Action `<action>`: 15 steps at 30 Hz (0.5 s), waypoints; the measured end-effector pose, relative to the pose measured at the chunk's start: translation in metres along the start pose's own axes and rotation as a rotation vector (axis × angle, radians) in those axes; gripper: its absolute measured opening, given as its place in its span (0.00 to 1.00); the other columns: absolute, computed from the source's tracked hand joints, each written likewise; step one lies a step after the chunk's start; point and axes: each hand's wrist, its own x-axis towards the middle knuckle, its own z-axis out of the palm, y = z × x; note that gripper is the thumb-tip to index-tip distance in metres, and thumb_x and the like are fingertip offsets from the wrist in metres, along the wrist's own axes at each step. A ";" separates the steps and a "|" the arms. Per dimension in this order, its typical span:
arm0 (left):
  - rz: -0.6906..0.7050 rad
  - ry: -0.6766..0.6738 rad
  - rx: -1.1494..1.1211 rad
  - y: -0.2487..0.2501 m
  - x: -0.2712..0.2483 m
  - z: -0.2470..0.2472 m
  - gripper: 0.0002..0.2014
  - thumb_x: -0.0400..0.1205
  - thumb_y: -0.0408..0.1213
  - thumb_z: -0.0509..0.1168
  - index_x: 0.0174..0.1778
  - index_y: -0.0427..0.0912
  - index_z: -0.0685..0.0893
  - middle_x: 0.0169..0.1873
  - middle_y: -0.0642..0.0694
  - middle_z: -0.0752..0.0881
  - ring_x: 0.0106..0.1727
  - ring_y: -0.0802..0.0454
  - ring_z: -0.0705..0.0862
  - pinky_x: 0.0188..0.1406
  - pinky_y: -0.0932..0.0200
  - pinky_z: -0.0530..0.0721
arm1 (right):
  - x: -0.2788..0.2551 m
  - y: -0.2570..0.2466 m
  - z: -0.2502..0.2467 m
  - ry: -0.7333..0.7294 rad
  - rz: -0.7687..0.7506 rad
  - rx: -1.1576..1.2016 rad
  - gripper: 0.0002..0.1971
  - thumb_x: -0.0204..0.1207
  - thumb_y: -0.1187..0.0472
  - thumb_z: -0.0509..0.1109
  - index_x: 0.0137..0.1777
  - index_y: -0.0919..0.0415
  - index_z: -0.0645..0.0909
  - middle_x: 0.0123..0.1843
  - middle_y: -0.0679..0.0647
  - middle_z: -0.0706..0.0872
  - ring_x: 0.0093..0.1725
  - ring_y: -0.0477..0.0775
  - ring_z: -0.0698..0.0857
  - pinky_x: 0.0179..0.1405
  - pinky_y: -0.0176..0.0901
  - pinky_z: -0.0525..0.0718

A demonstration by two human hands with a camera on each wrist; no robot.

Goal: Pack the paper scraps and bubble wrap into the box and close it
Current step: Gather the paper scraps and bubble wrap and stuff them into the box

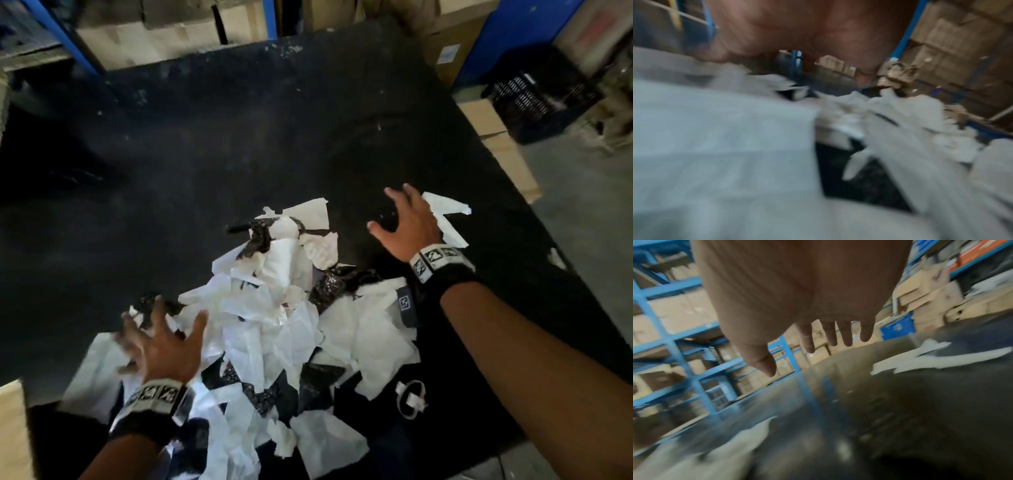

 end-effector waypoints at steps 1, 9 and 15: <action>-0.100 -0.007 0.025 -0.021 0.002 0.002 0.52 0.71 0.82 0.57 0.89 0.64 0.49 0.89 0.44 0.33 0.88 0.30 0.34 0.76 0.11 0.43 | 0.013 0.023 -0.007 -0.015 0.076 -0.053 0.43 0.72 0.37 0.76 0.86 0.45 0.65 0.90 0.58 0.56 0.88 0.65 0.58 0.84 0.67 0.63; -0.142 -0.050 0.034 -0.028 -0.009 0.009 0.49 0.79 0.73 0.60 0.90 0.57 0.46 0.90 0.42 0.40 0.88 0.29 0.39 0.76 0.13 0.46 | 0.024 0.088 0.015 -0.355 0.274 -0.135 0.47 0.77 0.24 0.60 0.90 0.43 0.48 0.92 0.56 0.45 0.90 0.67 0.43 0.86 0.71 0.52; 0.174 -0.085 -0.060 0.033 -0.026 0.030 0.39 0.86 0.64 0.55 0.90 0.57 0.48 0.90 0.45 0.49 0.90 0.41 0.46 0.80 0.18 0.44 | -0.041 0.009 0.059 -0.318 0.131 0.021 0.35 0.87 0.35 0.52 0.90 0.47 0.54 0.92 0.56 0.50 0.90 0.64 0.44 0.88 0.66 0.48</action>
